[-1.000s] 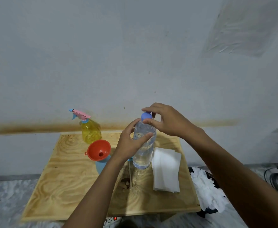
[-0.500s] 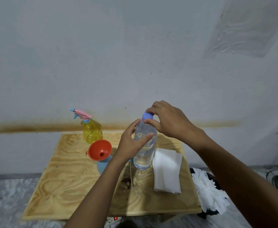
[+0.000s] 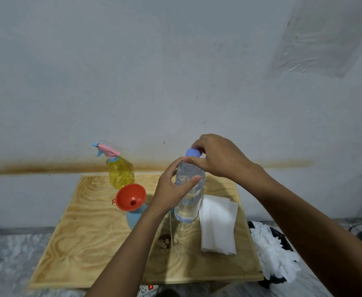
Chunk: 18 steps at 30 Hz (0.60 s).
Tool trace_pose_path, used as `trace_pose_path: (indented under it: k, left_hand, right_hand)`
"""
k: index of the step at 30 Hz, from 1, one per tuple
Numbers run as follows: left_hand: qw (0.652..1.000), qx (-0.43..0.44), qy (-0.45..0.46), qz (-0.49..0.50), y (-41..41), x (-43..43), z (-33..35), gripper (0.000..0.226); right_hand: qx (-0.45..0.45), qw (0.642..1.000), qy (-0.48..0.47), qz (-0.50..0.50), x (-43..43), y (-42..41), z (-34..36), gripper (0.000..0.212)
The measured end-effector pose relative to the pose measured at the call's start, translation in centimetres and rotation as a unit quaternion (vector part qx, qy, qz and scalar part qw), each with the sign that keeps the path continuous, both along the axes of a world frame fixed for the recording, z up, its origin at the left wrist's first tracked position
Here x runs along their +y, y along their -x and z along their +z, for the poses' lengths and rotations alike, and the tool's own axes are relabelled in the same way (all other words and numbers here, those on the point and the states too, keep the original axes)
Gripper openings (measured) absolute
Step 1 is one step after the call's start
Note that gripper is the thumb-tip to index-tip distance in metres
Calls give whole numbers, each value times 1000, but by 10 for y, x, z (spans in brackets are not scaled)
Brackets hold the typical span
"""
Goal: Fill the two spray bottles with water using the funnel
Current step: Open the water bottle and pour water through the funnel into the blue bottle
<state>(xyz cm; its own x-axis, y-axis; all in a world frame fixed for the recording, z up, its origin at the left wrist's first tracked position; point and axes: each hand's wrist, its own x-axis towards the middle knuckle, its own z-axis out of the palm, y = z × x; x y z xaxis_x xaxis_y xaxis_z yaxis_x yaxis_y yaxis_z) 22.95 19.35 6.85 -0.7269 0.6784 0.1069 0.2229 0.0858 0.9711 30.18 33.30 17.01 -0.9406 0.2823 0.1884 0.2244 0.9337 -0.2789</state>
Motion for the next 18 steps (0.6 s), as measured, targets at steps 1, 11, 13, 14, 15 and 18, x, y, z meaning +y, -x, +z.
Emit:
trace_pose_path:
  k: [1, 11, 13, 14, 15, 18]
  left_hand:
    - [1000, -1, 3, -2, 1, 0, -1, 55]
    - [1000, -3, 13, 2, 1, 1, -2, 62]
    - [1000, -7, 8, 2, 1, 0, -1, 62]
    - [1000, -7, 5, 1, 1, 0, 0, 61]
    - [1000, -8, 3, 0, 1, 0, 0, 62]
    - [1000, -17, 1, 4, 1, 1, -1, 63]
  right_hand:
    - [0, 1000, -11, 13, 0, 0, 0, 39]
    - [-97, 980, 23, 175, 30, 2, 13, 36]
    - [-76, 982, 50, 167, 31, 0, 14, 37]
    - [-48, 983, 82, 157, 30, -3, 14, 37]
    - [-11, 982, 122, 142, 29, -8, 13, 38]
    - [108, 964, 227, 83, 21, -28, -3, 41]
